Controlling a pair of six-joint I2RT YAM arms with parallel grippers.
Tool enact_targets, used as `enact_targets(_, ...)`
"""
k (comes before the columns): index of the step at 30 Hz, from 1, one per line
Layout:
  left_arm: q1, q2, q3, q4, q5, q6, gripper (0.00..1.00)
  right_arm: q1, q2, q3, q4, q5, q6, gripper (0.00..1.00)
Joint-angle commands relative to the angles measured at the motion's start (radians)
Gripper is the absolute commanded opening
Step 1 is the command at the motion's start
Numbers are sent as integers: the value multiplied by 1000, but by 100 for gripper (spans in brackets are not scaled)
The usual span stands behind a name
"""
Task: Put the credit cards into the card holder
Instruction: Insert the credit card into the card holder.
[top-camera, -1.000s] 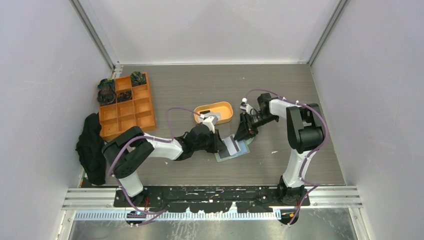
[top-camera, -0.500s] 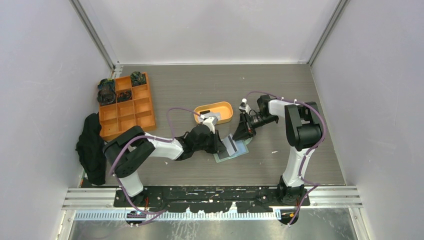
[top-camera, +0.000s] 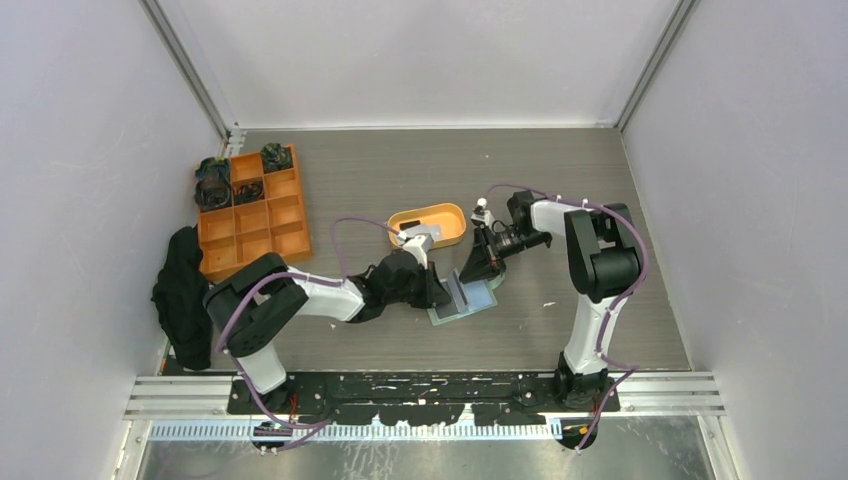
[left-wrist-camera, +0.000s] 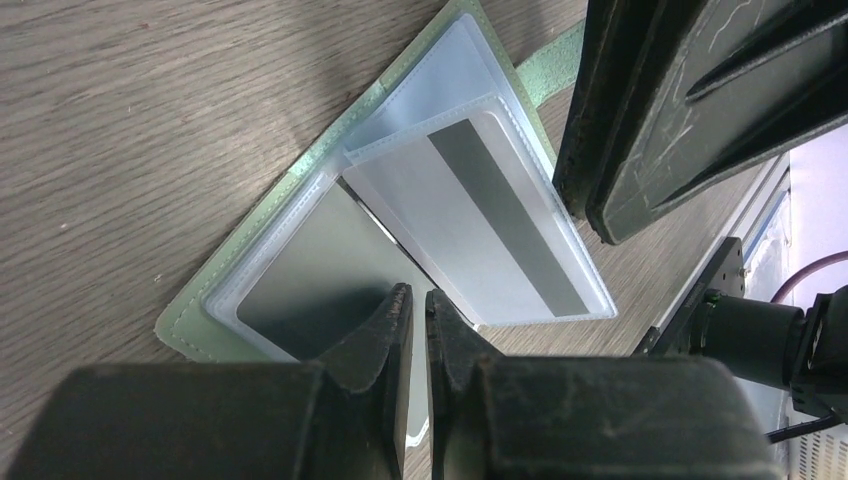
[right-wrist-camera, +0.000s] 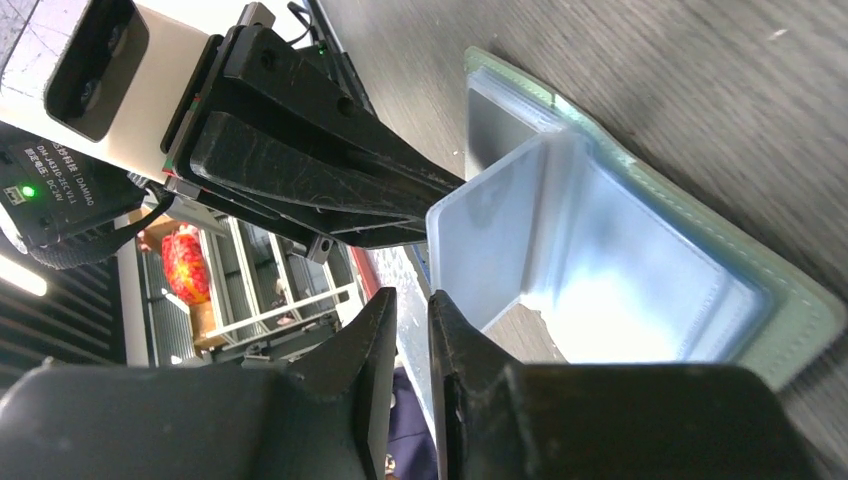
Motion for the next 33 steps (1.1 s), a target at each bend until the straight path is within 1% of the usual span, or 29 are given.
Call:
enact_targets(1,6,-46,-28,34,-12,0,12,28,6,10,0,-52,-1,24)
enact_targets(13,10,-103,-86,22,-41,-9,14,99,32,30,-32,-33,-44,23)
enact_targets(19,10,-118,-104,20,-47,-13,15,134,48,52,-76,-18,-93,30)
enact_targets(22,13,-126,-114,16,-53,-13,15,139,47,64,-101,-2,-121,30)
enact_targets(28,14,-163,-132,-3,-65,-8,16,139,15,88,-146,63,-193,30)
enact_targets(33,16,-223,-162,-29,-84,5,17,140,-62,102,-165,187,-272,30)
